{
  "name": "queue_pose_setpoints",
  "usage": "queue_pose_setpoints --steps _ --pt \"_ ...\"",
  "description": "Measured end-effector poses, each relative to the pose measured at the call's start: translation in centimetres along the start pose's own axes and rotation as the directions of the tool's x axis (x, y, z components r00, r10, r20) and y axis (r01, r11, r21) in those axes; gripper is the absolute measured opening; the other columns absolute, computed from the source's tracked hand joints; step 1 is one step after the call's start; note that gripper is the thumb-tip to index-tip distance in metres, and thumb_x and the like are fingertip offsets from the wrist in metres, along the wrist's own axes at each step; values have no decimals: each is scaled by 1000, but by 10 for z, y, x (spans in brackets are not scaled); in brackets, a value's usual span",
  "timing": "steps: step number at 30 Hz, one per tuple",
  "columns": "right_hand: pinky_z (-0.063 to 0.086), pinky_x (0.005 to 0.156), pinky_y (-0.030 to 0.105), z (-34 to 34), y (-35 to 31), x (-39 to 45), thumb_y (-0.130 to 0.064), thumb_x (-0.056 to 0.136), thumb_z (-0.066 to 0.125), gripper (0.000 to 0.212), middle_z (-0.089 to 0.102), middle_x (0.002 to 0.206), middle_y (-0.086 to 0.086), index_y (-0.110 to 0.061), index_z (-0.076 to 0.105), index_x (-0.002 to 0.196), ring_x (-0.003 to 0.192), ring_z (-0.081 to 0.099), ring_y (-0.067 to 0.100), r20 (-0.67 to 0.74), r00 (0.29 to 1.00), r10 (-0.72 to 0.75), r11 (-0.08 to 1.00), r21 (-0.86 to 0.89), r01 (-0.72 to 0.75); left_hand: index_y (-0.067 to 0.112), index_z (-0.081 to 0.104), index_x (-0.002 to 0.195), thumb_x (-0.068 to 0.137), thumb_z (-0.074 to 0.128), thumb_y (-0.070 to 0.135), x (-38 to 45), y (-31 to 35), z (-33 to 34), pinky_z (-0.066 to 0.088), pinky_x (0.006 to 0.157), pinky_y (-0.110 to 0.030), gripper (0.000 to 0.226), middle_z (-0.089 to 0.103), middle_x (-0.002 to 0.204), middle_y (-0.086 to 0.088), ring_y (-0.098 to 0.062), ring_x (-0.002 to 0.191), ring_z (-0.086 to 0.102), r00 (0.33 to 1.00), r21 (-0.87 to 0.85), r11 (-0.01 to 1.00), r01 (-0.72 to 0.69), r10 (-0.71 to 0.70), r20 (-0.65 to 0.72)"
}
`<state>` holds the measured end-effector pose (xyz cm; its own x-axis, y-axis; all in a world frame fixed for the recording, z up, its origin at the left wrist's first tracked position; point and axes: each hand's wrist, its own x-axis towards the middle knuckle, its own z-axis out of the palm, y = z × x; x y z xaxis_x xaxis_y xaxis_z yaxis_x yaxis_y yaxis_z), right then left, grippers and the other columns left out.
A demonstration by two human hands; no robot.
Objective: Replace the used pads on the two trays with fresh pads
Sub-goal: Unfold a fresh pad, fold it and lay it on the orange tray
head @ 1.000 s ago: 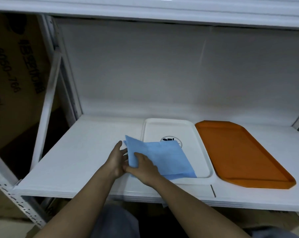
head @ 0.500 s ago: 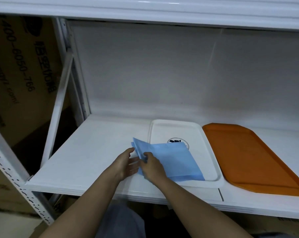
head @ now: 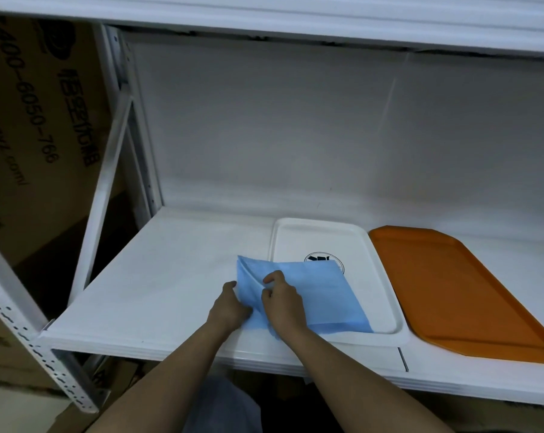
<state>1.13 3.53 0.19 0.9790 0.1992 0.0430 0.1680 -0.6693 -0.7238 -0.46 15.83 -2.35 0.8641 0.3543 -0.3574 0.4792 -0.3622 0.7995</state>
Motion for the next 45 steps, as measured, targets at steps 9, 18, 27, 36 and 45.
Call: queue_pose_setpoints --steps 9,18,27,36,45 --pt "37 63 30 3 4 19 -34 81 67 36 45 54 -3 -25 47 52 60 50 18 286 946 153 919 310 -242 12 39 117 86 58 12 18 -4 -14 45 72 -30 36 54 100 -15 -25 85 54 998 -196 981 7 -20 -64" --pt "42 73 30 10 9 19 -29 93 54 23 57 78 7 -10 57 80 81 55 22 356 894 273 741 515 -431 14 45 119 97 44 45 9 10 -10 44 89 -35 38 52 118 -9 -28 109 53 981 -589 784 195 -142 135" --pt "43 70 31 13 2 13 -32 90 53 18 60 97 4 -15 52 94 96 59 24 117 993 24 979 -204 0 8 55 67 82 61 11 24 -1 -8 54 69 -39 16 58 76 -13 -30 75 58 992 -149 987 53 -68 -103" --pt "31 58 30 -6 -39 20 -31 100 38 27 61 84 10 -11 45 117 76 57 32 -270 948 -167 981 -140 133 9 61 77 74 58 25 37 -4 -62 55 81 -43 16 64 86 -18 -36 87 64 944 -126 992 -9 -33 -328" --pt "31 52 30 -47 -44 40 -20 96 47 10 42 62 -4 -14 39 95 53 40 13 -424 903 67 857 488 166 8 64 96 84 49 6 55 -27 -107 52 87 -53 19 61 104 -25 -45 95 59 848 -239 967 85 -196 -492"
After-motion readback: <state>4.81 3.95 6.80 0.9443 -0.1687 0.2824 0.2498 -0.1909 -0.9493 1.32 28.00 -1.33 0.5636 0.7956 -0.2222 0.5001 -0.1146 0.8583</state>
